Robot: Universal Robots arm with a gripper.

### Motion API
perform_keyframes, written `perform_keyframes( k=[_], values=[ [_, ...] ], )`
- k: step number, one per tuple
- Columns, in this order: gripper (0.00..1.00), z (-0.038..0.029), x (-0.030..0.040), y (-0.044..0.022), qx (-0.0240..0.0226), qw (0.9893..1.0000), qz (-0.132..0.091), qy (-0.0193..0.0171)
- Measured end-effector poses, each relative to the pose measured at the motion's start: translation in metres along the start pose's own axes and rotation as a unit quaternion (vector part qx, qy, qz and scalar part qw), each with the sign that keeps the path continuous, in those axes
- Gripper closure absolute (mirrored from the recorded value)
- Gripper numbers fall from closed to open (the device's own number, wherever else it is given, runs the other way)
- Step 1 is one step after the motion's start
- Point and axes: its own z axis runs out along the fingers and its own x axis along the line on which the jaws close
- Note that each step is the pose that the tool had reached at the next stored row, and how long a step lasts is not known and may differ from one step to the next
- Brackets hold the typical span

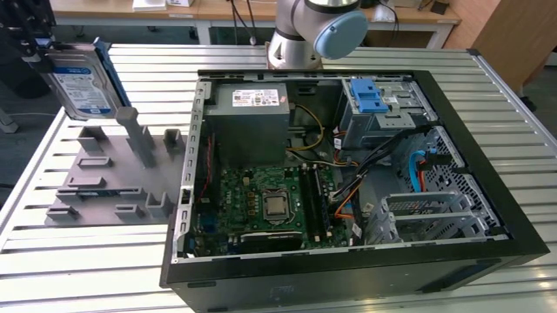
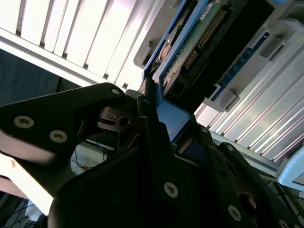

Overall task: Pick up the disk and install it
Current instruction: 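Pick up the disk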

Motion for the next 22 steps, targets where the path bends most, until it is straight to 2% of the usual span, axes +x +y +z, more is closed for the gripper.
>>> perform_keyframes(
  k=[22],
  values=[
    [0.64, -0.0187, -0.0006, 0.0, 0.0004, 1.0, 0.0, 0.0]
  ],
)
